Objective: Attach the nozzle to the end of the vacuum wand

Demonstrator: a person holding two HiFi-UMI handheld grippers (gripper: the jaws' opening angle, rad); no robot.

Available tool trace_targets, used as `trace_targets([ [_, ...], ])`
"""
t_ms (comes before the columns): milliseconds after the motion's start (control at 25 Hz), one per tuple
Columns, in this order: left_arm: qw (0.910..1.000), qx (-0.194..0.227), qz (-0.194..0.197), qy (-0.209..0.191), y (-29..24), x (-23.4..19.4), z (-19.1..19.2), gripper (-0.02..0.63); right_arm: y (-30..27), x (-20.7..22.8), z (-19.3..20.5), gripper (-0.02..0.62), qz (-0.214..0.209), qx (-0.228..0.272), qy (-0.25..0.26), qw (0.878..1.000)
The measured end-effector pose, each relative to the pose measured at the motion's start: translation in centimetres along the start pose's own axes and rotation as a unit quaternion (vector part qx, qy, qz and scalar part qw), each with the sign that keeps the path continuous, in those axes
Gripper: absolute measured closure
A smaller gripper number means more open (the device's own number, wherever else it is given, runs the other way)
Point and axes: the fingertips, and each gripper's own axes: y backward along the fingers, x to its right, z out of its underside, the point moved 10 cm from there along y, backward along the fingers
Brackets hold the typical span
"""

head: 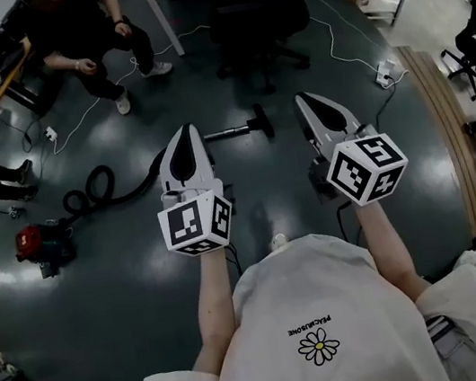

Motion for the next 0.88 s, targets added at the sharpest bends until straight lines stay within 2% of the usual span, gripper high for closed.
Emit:
trace_targets([
  [320,0.9999,-0.011,-0.008,0.006,0.6,-0.3,0.7,0.604,-0.2,0.2,0.6,0.589,0.002,-0.016,-0.006,1.000],
  [880,0.9989,-0.025,-0.036,0.017,1.0,-3.4,1.4,0.604,-3.3,-0.8,2.1,0.589,-0.010,-0.048,-0.017,0.999],
])
